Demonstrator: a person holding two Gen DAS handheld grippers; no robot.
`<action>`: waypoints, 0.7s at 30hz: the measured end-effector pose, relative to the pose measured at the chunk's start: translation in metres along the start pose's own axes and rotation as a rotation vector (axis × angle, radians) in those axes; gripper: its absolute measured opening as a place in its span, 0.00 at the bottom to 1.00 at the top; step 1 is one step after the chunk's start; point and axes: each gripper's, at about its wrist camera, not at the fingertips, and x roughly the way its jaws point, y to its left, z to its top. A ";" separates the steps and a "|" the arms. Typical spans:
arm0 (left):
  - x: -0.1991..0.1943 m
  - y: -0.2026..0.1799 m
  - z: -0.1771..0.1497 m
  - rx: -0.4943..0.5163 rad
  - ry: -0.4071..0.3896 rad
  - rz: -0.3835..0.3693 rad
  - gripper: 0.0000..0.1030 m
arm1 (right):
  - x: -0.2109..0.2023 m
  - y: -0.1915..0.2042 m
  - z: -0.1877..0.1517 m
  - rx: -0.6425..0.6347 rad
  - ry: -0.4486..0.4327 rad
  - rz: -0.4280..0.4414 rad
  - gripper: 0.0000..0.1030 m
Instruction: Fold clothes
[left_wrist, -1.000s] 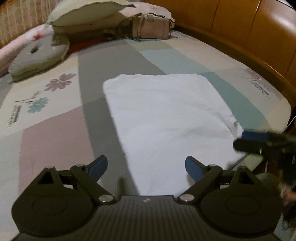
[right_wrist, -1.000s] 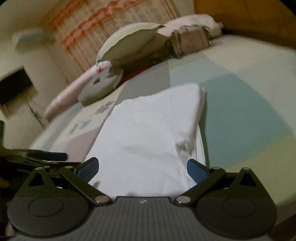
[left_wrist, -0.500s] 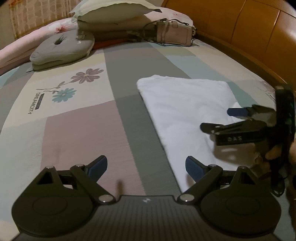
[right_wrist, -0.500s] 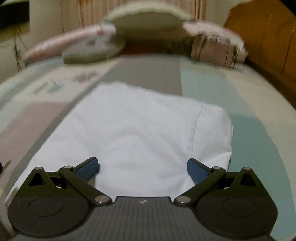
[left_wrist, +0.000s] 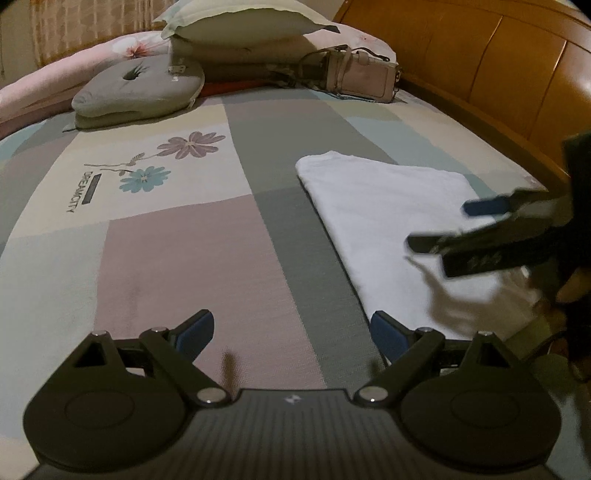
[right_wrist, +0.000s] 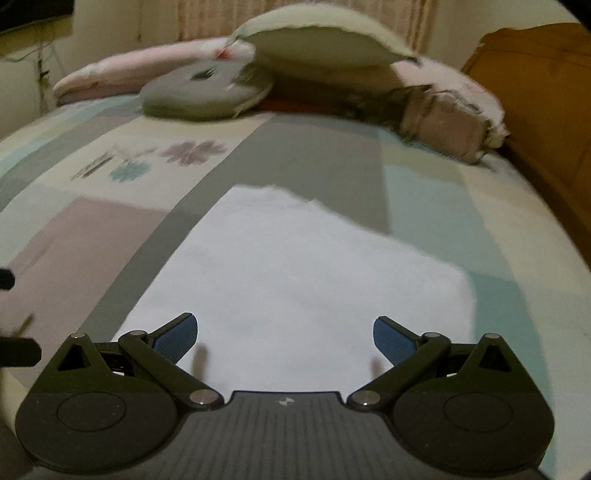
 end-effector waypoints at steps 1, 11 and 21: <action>0.000 0.001 -0.001 -0.003 0.000 -0.001 0.89 | 0.005 0.003 -0.003 0.004 0.022 0.005 1.00; -0.002 0.018 -0.009 -0.041 0.000 -0.004 0.89 | -0.019 0.009 -0.003 0.056 -0.042 0.000 1.00; -0.002 0.019 -0.012 -0.044 0.008 0.015 0.89 | -0.015 0.020 -0.019 0.009 0.010 0.027 1.00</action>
